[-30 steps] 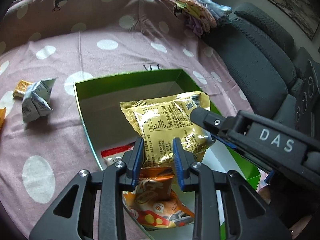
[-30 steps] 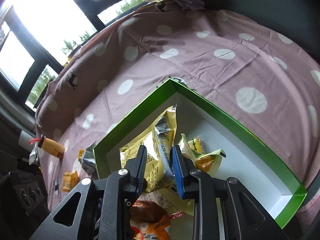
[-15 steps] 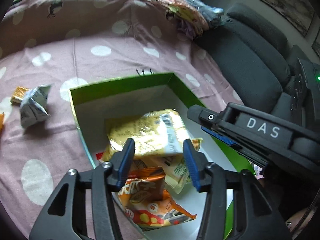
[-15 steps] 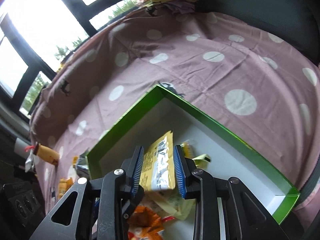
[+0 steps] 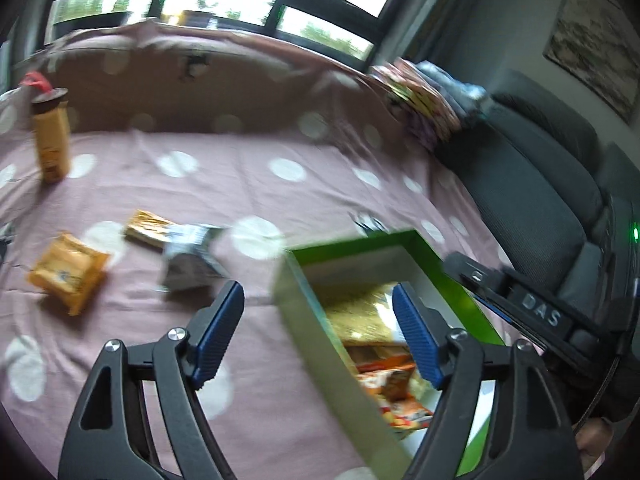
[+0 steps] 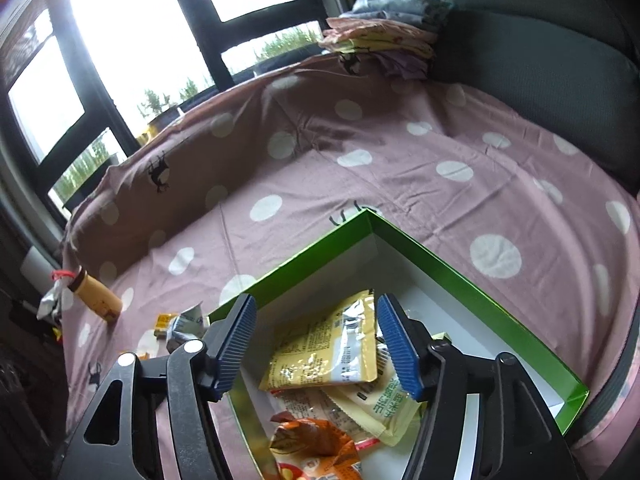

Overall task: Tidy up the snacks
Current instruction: 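Open the right tool to release the wrapper into the box, then grasp the yellow cake pack with the right tool and lift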

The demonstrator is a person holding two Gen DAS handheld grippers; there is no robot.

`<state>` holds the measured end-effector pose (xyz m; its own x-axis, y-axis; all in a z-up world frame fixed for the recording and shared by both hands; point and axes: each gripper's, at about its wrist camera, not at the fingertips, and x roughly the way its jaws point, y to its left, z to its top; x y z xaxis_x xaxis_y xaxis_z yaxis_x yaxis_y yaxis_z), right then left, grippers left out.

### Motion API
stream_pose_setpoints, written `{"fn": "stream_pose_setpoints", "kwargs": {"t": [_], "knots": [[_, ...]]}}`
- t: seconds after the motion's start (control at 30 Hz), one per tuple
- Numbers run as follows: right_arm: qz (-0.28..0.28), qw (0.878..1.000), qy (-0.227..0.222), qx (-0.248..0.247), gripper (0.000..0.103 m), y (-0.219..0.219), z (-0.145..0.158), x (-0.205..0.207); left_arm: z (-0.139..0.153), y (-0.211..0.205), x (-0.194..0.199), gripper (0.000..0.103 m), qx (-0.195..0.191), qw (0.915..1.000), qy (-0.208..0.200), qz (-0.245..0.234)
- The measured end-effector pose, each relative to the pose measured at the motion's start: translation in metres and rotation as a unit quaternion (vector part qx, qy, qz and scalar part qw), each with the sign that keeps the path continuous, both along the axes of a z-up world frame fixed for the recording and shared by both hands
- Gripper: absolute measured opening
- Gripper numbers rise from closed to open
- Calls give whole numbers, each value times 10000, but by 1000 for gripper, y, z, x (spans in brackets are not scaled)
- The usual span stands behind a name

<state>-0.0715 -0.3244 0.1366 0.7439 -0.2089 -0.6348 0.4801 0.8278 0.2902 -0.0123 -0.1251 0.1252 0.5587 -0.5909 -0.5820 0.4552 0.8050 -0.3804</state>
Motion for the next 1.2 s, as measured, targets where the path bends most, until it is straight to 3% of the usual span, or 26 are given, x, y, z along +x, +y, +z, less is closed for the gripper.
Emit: {"fn": "stream_pose_setpoints", "kwargs": {"t": [0.33,0.57,0.7,0.83,1.0,1.13,1.2], "knots": [[439,9974,91,-563,74,49,8,17,-1,110,18,87,-269,9896,95,1412],[992,9924,33,-724,78,93,15,31,-12,181,29,92,-367,9700,353,2378],[1466,9858,77,-816,78,128,19,43,-29,217,34,93,-508,9571,721,2761],[2141,9726,81,-898,78,168,26,62,-46,237,42,93,-561,9465,1123,2973],[3195,9464,229,-412,78,210,28,107,-56,242,49,93,-630,9442,1333,2945],[3678,9265,784,-110,78,239,1,161,-67,235,56,88,-660,9452,1530,2806],[3862,9149,1172,51,78,251,-21,187,-74,230,60,78,-778,9460,1696,2651]]}}
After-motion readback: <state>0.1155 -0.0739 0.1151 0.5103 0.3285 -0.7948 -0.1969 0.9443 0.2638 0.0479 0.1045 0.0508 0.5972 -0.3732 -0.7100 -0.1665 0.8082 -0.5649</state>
